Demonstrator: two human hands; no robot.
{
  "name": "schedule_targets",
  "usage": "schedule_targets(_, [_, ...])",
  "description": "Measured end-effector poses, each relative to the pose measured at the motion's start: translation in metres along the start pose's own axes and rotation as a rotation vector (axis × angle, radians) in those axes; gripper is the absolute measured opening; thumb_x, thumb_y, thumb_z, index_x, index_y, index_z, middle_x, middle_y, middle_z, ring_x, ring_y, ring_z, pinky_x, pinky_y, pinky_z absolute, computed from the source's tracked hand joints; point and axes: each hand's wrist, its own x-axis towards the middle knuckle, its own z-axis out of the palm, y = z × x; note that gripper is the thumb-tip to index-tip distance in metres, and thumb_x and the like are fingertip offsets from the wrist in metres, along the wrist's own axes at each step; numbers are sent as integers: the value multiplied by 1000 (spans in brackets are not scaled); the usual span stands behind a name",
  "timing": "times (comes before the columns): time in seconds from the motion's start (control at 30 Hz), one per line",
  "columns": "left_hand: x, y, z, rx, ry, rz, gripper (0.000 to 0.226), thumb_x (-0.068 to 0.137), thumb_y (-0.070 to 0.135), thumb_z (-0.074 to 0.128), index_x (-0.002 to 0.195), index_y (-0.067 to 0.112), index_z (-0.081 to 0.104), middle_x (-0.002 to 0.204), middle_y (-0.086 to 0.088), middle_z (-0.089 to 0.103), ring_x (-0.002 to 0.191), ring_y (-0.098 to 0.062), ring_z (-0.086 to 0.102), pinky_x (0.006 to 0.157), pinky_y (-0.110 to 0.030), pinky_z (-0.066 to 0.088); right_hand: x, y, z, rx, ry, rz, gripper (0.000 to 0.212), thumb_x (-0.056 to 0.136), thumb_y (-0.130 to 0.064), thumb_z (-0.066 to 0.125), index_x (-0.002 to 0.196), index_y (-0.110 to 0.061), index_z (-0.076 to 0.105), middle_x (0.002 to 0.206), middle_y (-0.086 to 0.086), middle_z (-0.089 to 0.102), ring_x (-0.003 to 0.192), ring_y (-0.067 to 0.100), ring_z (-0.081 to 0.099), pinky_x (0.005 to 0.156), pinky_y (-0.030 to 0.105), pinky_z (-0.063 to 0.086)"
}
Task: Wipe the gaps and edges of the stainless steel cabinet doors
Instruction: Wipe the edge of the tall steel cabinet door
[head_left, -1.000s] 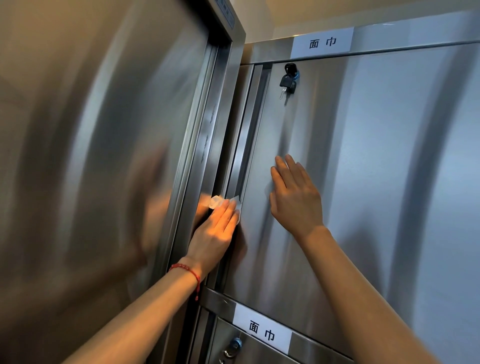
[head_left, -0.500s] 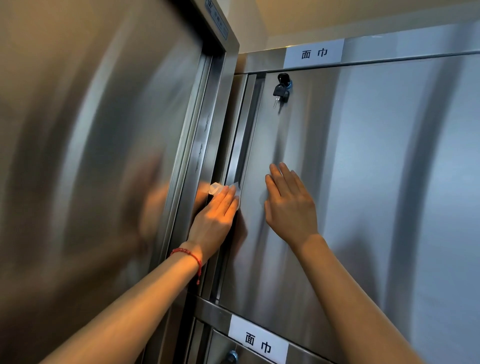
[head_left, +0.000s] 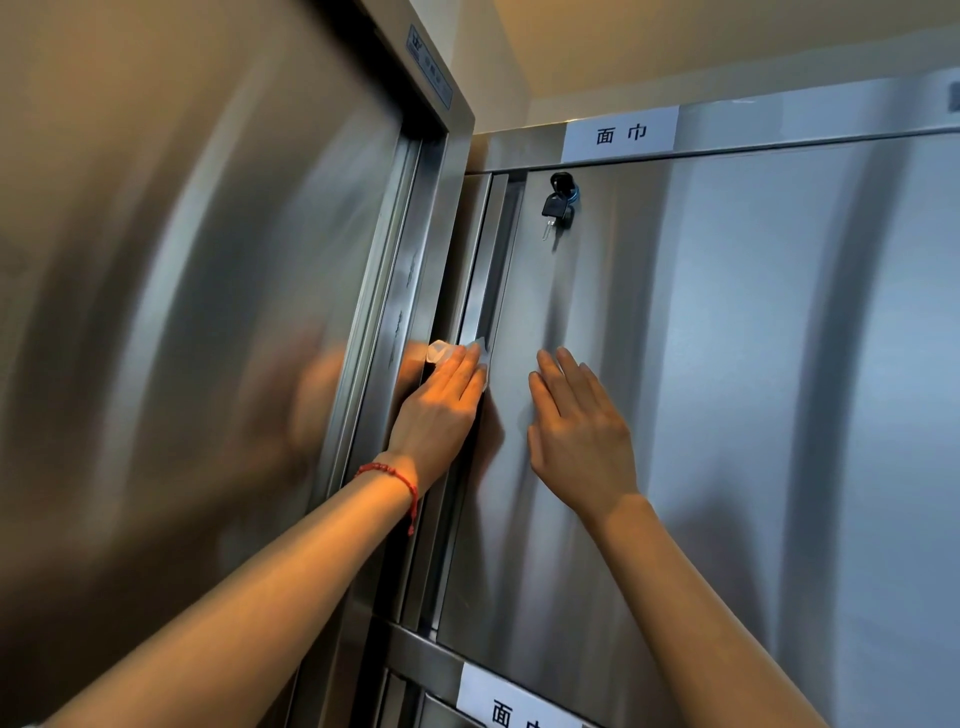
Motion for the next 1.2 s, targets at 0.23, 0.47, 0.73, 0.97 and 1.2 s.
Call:
schedule_targets(0.23, [19,-6,-4,-17,-40,-3,56,53,-18,78,107,-11,65,116,-27,61,106,-39,61,83,-46,54,0,0,2,4,18,2,44,74,-13,69,116,2,65,126,19,60,121,35,53,103,45,40])
schedule_targets(0.47, [38,-14,6,-8,-61,0,57,92,-10,42,145,-2,23,154,-19,15,143,-30,15,113,-28,6,0,1,4,-1,32,-2,46,73,-17,72,115,0,67,125,18,60,121,33,54,103,45,38])
schedule_targets(0.73, [60,-24,13,-8,-118,-28,56,97,-4,32,149,4,10,157,-12,-1,145,-25,0,109,-23,-9,-2,2,7,-1,34,-8,46,75,-18,70,117,-1,66,127,16,60,122,32,53,103,44,39])
schedule_targets(0.97, [75,-30,13,-31,-103,-43,58,97,-2,37,149,6,11,158,-10,0,145,-23,1,112,-25,2,-2,2,6,-4,25,-12,46,74,-20,70,116,-2,66,126,16,60,121,32,54,101,45,43])
schedule_targets(1.2, [79,-33,14,-48,-108,-43,60,96,-3,41,149,6,15,157,-10,4,145,-22,5,113,-25,7,-2,2,8,-2,28,-10,46,74,-20,69,116,-2,66,126,16,60,121,32,54,101,45,42])
